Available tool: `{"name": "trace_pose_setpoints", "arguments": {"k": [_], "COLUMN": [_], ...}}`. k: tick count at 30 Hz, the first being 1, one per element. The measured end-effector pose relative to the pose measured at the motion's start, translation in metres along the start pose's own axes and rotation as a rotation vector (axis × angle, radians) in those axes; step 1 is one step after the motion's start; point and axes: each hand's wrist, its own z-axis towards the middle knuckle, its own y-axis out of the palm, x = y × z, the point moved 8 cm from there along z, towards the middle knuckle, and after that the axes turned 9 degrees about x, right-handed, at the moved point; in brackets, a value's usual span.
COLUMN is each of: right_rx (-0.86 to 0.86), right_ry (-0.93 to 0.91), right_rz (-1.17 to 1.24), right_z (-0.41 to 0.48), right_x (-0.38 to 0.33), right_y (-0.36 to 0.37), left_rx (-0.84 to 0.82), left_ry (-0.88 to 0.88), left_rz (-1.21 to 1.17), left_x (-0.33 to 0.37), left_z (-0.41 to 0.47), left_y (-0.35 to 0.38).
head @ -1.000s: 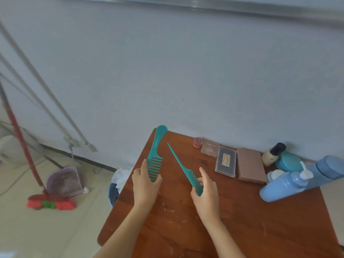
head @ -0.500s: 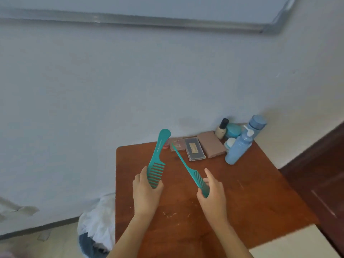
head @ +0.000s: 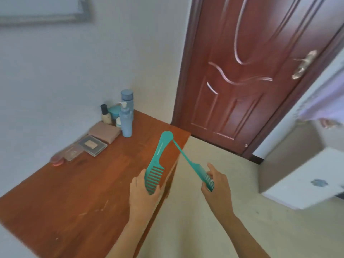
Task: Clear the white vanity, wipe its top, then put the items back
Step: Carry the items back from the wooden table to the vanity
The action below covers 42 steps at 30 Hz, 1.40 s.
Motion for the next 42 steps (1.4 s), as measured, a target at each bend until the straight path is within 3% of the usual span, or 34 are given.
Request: {"name": "trace_pose_setpoints", "arguments": {"k": [10, 17, 23, 31, 42], "right_rx": [0.217, 0.41, 0.559, 0.608, 0.668], "right_ry": [0.28, 0.337, 0.362, 0.398, 0.279], "right_rz": [-0.057, -0.131, -0.166, -0.239, -0.411], "right_z": [-0.057, -0.096, -0.125, -0.132, -0.01], "right_x": [0.169, 0.286, 0.341, 0.388, 0.443], "right_y": [-0.16, -0.316, -0.414, -0.46, -0.54], "left_rx": [-0.295, -0.441, -0.577, -0.654, -0.651], "left_ry": [0.203, 0.317, 0.413, 0.42, 0.374], "left_rz": [-0.034, -0.097, -0.175, -0.313, -0.485], "left_x": [0.117, 0.209, 0.269, 0.336, 0.439], "left_z": [-0.12, -0.243, -0.315, -0.349, -0.307], "left_y": [0.143, 0.246, 0.308, 0.368, 0.484]}}
